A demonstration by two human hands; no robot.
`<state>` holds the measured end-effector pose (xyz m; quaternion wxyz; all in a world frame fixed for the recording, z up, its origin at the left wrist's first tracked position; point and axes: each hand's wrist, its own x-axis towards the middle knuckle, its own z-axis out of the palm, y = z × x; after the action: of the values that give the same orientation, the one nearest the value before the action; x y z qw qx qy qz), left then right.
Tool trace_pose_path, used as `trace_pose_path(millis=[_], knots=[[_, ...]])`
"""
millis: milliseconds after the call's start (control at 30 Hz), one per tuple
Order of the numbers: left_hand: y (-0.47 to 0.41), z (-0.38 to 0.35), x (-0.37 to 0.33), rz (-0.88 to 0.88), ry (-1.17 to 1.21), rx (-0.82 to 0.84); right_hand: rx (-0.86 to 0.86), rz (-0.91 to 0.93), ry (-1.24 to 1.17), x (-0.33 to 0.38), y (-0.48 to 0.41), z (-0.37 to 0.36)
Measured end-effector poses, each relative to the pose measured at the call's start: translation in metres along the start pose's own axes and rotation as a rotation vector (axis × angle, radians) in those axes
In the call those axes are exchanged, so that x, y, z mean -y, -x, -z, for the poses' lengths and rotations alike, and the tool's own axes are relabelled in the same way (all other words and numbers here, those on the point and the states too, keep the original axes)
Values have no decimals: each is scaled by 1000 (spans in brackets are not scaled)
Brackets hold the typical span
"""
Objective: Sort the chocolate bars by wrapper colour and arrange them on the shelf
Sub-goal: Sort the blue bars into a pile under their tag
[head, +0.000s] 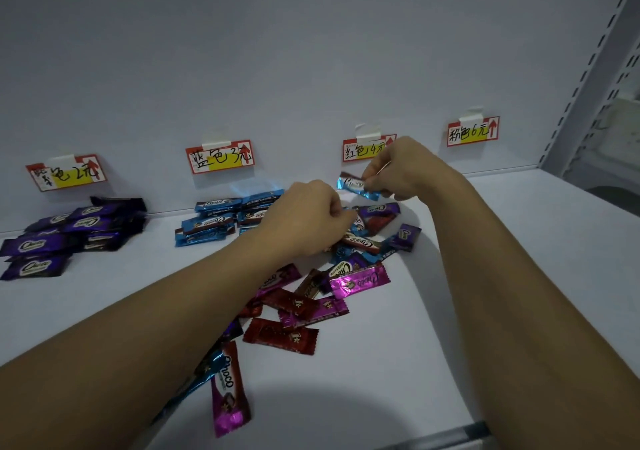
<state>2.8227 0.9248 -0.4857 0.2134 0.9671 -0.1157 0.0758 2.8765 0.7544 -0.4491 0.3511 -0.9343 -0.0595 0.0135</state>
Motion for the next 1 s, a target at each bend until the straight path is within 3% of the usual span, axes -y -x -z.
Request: trace_pose_path(millis=[233, 467, 700, 1000], knots=[[-19, -19, -16, 137, -197, 24, -155, -16, -101, -3, -6, 0], [-20, -7, -8, 165, 82, 90, -105, 27, -307, -2, 3, 1], [37, 47, 37, 40, 121, -72, -27, 169, -442, 19, 12, -11], [81, 88, 152, -14, 28, -469, -97, 315, -254, 51, 18, -73]])
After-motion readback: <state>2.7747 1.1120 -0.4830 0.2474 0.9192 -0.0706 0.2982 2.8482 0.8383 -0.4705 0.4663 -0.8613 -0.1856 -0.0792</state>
